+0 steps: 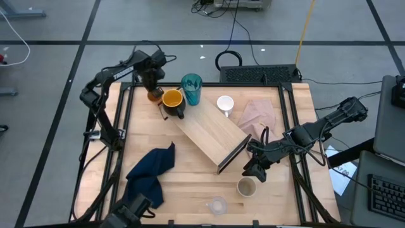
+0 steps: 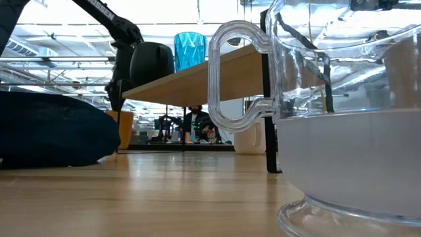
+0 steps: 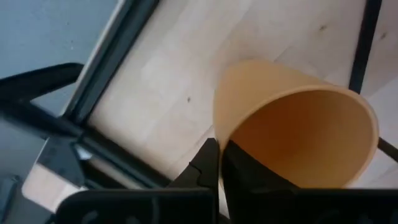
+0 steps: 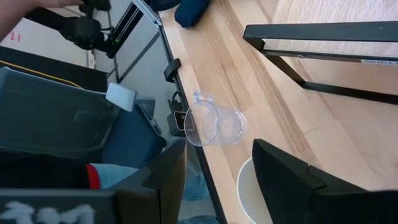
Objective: Stack small to large cups/mugs on shelf
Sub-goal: Move the yellow cup to the bottom of the table
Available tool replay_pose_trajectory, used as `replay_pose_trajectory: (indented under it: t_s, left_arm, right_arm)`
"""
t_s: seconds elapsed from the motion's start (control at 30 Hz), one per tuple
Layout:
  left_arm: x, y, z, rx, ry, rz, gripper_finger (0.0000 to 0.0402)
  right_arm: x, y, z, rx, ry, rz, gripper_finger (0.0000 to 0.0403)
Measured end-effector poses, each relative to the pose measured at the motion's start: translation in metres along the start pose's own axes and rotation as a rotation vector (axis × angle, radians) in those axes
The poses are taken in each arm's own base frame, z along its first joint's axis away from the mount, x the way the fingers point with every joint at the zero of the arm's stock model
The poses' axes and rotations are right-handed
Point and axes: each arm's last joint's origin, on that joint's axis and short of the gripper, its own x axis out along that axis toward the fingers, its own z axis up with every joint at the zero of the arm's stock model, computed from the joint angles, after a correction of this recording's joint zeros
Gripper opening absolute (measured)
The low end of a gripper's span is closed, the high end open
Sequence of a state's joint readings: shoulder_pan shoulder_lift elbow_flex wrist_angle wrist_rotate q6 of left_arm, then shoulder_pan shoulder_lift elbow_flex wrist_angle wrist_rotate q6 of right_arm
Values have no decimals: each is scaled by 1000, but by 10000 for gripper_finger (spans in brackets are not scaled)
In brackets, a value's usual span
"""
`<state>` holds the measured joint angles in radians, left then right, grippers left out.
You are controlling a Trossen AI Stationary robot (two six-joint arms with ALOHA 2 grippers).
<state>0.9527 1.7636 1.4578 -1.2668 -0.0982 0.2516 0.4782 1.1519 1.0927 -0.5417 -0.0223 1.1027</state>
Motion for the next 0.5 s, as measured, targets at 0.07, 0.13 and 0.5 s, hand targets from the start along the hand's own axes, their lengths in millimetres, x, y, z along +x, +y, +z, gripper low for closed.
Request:
replay_pose_trajectory:
  t_s: [0.07, 0.13, 0.5]
  left_arm:
    - [-9, 5, -8, -9, -17, 6, 3]
    - [-19, 10, -17, -14, -29, 17, 2]
    - [-74, 25, -83, -104, -105, 42, 1]
  right_arm:
    - [0, 0, 0, -5, 0, 0, 173]
    - [0, 0, 0, -13, 0, 0, 173]
    - [0, -3, 6, -64, -19, -11, 173]
